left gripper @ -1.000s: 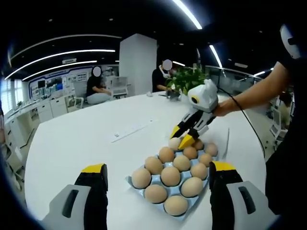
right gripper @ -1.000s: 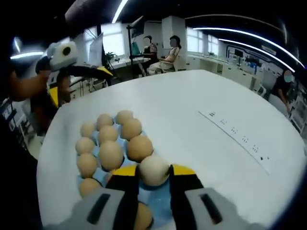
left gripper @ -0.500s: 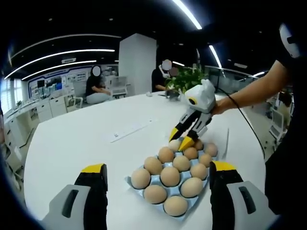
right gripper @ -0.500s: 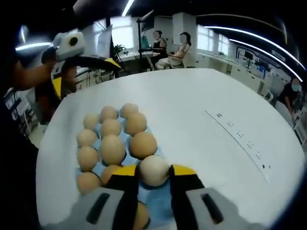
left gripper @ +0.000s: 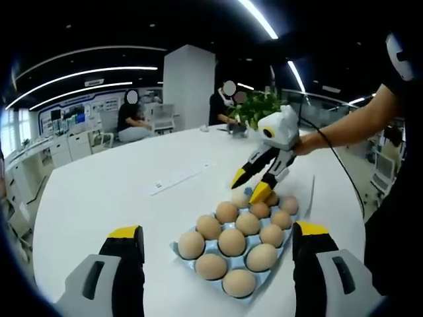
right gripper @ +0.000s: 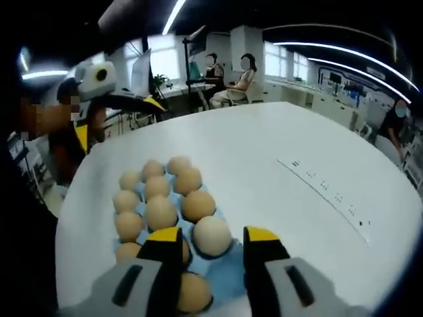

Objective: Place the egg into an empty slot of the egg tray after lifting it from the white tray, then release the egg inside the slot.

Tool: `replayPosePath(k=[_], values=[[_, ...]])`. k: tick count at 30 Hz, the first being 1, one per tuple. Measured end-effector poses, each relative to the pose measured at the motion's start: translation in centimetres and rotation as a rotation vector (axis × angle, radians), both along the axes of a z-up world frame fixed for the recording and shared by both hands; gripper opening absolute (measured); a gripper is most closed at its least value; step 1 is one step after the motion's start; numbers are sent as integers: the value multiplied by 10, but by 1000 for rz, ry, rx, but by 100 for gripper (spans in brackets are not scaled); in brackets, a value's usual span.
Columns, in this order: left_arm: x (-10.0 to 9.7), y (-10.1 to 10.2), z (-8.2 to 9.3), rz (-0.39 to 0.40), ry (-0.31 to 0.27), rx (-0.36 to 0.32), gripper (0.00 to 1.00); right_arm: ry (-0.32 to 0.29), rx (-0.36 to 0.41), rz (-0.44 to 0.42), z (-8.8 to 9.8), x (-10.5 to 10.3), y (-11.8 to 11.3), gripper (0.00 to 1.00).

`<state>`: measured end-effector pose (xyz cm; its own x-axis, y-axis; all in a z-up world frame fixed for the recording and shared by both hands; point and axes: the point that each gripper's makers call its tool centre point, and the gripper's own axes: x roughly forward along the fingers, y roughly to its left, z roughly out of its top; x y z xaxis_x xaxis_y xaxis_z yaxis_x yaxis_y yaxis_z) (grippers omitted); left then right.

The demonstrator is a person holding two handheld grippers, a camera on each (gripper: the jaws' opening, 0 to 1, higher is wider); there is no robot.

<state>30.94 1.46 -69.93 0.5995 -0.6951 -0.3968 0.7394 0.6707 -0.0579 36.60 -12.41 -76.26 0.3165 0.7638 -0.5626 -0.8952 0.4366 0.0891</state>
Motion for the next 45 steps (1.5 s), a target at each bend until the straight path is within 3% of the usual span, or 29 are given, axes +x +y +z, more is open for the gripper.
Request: replayPosePath(k=[10,12,19,20,22,25,31,37,45], values=[[-2,-5,2,0,3,-4,94,-8,60,-131,7,-6,-43,36],[-2,-6,1,1,4,-2,94,1,74,-184,6,-9,-61,36],[-3,-13,2,-3,6,-1,93,-41,103,-433,12,-2,-140,37],[-3,-14,2,-3,7,-1,93,-62,112,-501,15,0,-161,37],[-3,-17,2,-6,5,-1,93,-71,118,-557,17,2,-178,37],[-4,-24,2,-13,3,-1,93,-98,99,-683,19,2,-225,37],[-5,-32,3,-13,5,-3,93,-141,45,-798,18,2,-278,37],[-5,-39,3,-11,5,1,93,-127,-27,-871,8,0,-310,36],[-5,-43,3,-5,5,6,92,-89,-53,-858,-7,7,-313,34]])
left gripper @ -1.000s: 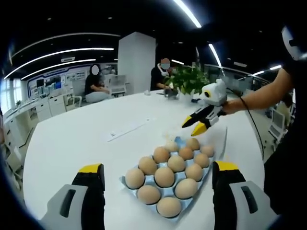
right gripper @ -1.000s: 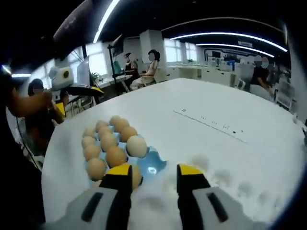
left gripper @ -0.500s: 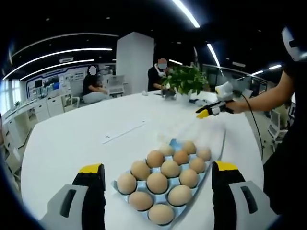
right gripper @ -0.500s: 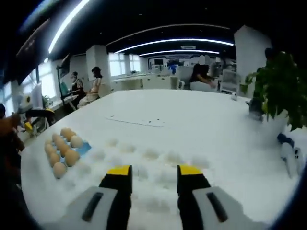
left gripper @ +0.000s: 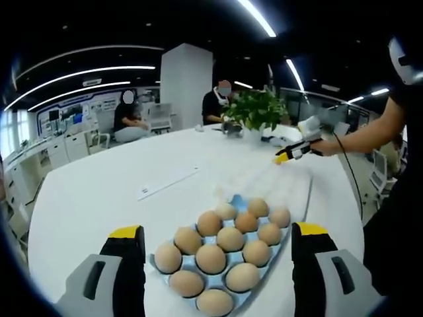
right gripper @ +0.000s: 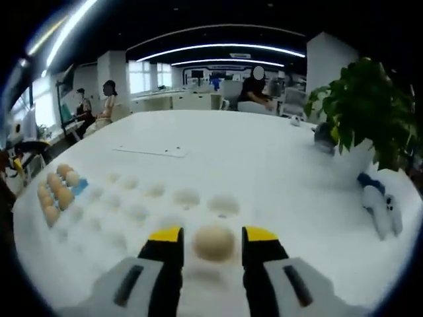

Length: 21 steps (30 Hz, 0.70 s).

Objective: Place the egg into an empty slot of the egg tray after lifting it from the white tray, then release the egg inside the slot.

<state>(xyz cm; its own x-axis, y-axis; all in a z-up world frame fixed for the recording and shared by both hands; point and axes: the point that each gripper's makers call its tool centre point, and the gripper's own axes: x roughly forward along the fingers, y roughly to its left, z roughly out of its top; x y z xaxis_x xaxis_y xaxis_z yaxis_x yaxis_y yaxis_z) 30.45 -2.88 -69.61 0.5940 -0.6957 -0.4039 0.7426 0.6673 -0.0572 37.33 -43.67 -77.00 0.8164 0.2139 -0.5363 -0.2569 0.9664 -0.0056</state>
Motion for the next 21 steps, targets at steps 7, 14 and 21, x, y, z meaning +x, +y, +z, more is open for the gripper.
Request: replayPosePath(k=[7,14,21], values=[[1,2,0,16,0,5,91,28,5,5,-9,3,-6,25],[3,2,0,19,-1,4,91,28,-72,34,-7,5,-3,23],[4,2,0,16,-2,2,91,-7,-78,11,6,6,-9,22]])
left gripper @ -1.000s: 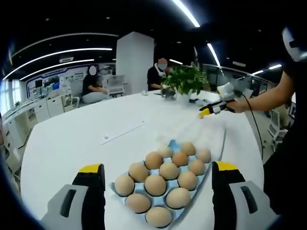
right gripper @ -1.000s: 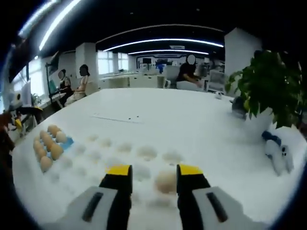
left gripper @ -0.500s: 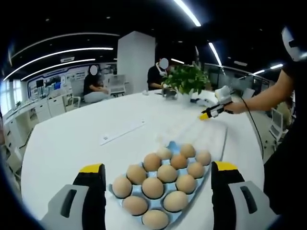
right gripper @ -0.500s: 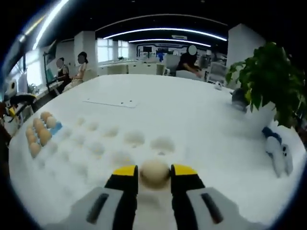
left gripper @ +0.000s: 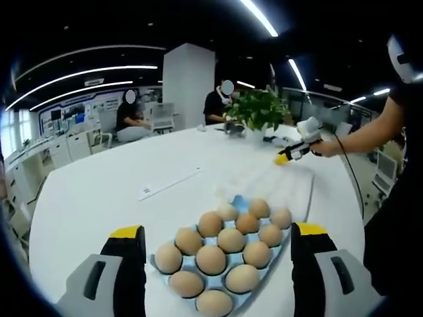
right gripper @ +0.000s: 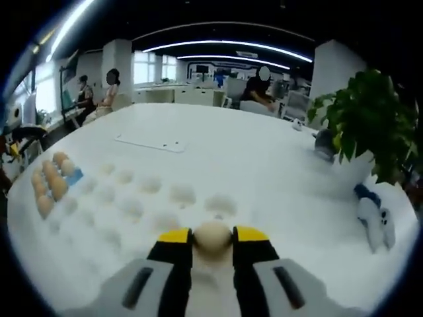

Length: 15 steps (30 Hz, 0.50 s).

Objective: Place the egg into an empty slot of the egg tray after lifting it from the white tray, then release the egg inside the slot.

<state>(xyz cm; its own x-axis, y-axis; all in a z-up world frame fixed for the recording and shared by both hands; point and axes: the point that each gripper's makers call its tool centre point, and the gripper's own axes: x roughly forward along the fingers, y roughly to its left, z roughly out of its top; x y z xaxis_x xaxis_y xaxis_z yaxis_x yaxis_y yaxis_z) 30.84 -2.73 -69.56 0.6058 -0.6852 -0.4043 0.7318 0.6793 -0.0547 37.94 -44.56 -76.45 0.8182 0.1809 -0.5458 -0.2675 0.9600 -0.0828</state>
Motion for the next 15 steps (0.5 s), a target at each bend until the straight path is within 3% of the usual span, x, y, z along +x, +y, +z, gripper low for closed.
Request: replayPosePath(k=[9,15], values=[[-1,4,0,0,0,0,91,-52,55,-47,17,-1,-6,22],[-1,5,0,-3,0,1,91,-64,72,-27,25,-4,8,22]])
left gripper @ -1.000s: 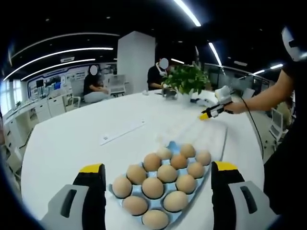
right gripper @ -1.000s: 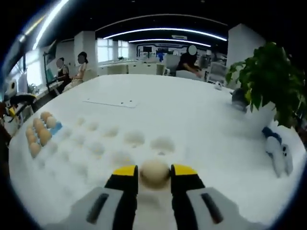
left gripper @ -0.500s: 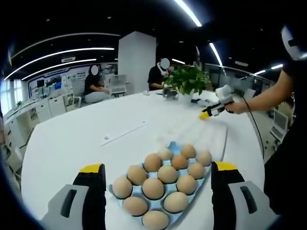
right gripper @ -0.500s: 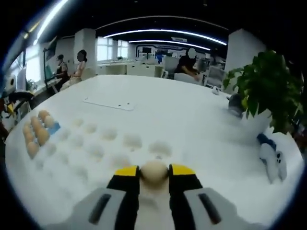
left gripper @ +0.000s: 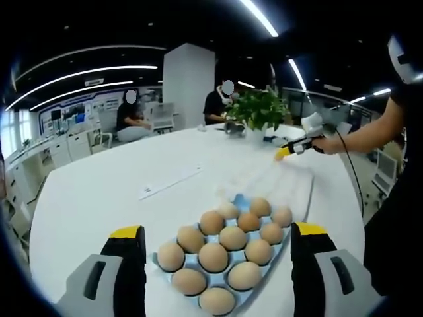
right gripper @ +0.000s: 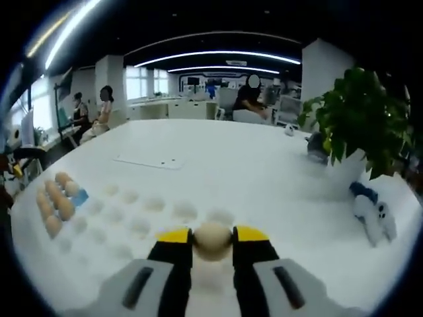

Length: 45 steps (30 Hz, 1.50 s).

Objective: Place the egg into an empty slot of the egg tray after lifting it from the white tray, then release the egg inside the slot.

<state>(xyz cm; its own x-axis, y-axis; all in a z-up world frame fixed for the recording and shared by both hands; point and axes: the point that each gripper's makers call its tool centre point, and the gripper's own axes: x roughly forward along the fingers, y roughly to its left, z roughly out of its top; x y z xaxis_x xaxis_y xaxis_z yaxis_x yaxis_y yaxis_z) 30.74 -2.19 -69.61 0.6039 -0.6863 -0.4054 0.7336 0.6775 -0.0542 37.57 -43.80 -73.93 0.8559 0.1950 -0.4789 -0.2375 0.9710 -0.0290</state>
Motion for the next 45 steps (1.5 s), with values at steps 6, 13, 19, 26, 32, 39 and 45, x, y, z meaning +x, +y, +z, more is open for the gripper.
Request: replayPosePath(k=[6,13,19,26,32,39,45], values=[[0,2,0,-1,0,-2,91,-19,15,52,8,4,27,22],[-1,9,0,4,-3,1,90,-26,37,110,8,7,56,22],[-1,15,0,7,-4,1,90,-29,48,156,7,11,80,22],[-1,21,1,9,-3,0,90,-31,76,212,7,13,113,22],[-2,23,0,6,-4,-2,90,-29,108,269,6,14,145,22],[0,26,1,5,-7,-7,90,-24,124,343,3,12,185,22],[1,30,1,10,-9,-9,90,-20,133,398,1,14,212,22]])
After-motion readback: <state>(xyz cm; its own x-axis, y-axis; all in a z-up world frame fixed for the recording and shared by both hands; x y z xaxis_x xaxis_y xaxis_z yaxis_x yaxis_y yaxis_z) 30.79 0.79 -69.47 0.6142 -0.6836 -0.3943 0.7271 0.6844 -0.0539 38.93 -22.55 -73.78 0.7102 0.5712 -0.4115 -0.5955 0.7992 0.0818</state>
